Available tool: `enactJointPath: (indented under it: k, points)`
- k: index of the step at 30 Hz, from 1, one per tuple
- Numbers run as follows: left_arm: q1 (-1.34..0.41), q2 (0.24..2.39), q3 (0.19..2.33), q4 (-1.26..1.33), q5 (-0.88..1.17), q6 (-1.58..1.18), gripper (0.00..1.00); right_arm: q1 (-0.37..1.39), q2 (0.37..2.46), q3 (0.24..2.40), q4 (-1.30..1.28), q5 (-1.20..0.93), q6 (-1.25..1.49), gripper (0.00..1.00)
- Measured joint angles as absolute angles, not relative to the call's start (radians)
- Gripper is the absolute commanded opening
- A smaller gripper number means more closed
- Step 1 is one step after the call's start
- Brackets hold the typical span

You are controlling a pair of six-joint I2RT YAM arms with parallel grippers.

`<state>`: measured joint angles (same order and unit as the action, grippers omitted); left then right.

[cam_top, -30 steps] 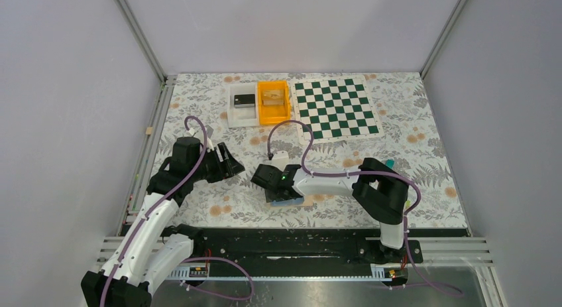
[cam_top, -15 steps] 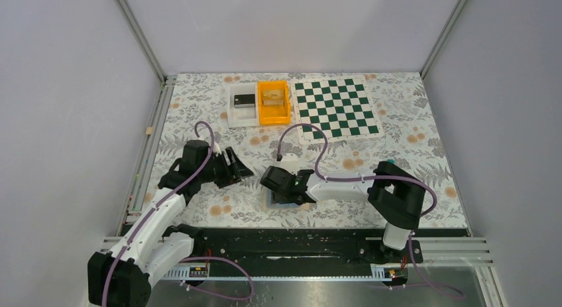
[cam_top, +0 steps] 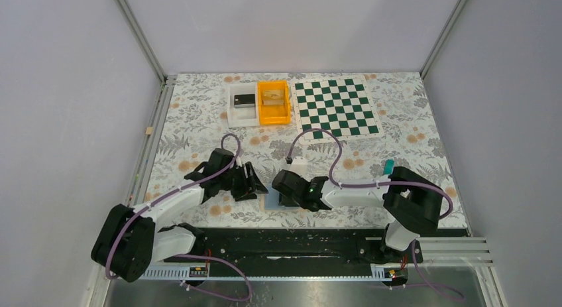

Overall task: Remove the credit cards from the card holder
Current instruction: Remove the credit card from the card holder.

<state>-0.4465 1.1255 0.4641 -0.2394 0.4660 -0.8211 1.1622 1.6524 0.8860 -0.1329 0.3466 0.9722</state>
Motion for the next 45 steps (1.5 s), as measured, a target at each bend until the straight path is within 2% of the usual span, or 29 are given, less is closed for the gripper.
enactJointPath:
  k: [2,7,13,16,20,32,40,45]
  points:
    - [-0.457,1.159,0.464,-0.215,0.464,-0.830,0.55,1.161,1.644,0.875,-0.127,0.347,0.979,0.58]
    - [-0.450,1.142,0.467,-0.237,0.413,-0.839,0.57,1.160,1.613,0.898,-0.177,0.356,0.965,0.68]
    - [-0.365,0.908,0.496,-0.354,0.271,-0.835,0.63,1.163,1.621,1.011,-0.266,0.368,0.953,0.81]
    - [-0.336,0.772,0.516,-0.405,0.176,-0.827,0.66,1.166,1.662,1.087,-0.313,0.386,0.947,0.83]
    - [-0.324,0.681,0.524,-0.464,0.088,-0.818,0.67,1.173,1.748,1.175,-0.363,0.403,0.939,0.82]
    - [-0.322,0.709,0.525,-0.515,0.067,-0.811,0.67,1.176,1.898,1.238,-0.438,0.401,0.921,0.73]
    - [-0.321,0.736,0.520,-0.499,0.083,-0.809,0.65,1.176,1.903,1.242,-0.437,0.399,0.920,0.59]
    - [-0.321,0.775,0.464,-0.416,0.166,-0.821,0.63,1.176,1.903,1.239,-0.430,0.399,0.921,0.49]
